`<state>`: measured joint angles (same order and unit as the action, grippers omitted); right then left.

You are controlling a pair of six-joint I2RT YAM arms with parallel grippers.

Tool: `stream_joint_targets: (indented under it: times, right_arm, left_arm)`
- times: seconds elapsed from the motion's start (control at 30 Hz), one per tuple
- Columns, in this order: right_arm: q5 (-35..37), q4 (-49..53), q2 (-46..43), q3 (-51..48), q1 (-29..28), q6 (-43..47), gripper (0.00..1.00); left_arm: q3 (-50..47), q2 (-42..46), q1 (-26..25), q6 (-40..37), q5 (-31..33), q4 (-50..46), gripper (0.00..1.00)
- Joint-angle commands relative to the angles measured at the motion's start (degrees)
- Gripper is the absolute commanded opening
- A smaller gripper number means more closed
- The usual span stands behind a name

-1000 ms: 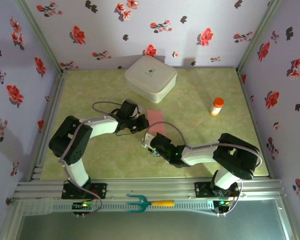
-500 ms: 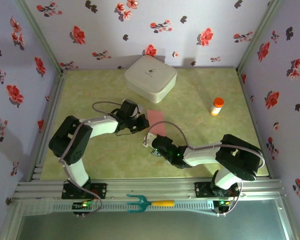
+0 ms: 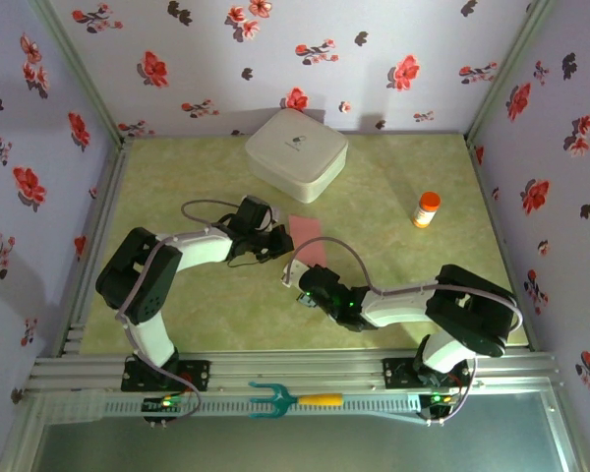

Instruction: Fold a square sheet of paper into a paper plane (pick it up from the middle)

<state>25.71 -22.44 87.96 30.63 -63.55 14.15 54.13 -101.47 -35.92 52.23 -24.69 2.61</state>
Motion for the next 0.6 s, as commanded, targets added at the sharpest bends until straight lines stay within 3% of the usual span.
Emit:
stream_joint_targets:
  times: [0.0,0.13,0.23,0.4,0.57]
  right_arm:
    - [-0.01,0.26,-0.97,0.22,-0.12,-1.87,0.07]
    - [-1.7,1.1,-1.21,0.48,0.43,-3.56,0.01]
    - [-3.81,2.65,-2.19,0.92,1.07,-5.88,0.0]
    - [-15.35,5.38,-4.99,1.41,5.11,-13.82,0.0]
    - [-30.04,8.92,-6.61,3.2,10.68,-22.27,0.0]
  left_arm:
    - [-0.95,1.67,0.5,0.72,-0.76,0.73,0.0]
    - [-1.11,2.91,0.5,0.31,0.1,0.48,0.03]
    - [-0.82,5.37,0.58,-1.38,2.2,-1.99,0.25]
    - [-0.69,10.17,1.59,-4.01,8.0,-7.5,0.41]
    - [-0.79,14.08,2.55,-6.49,11.45,-10.19,0.47]
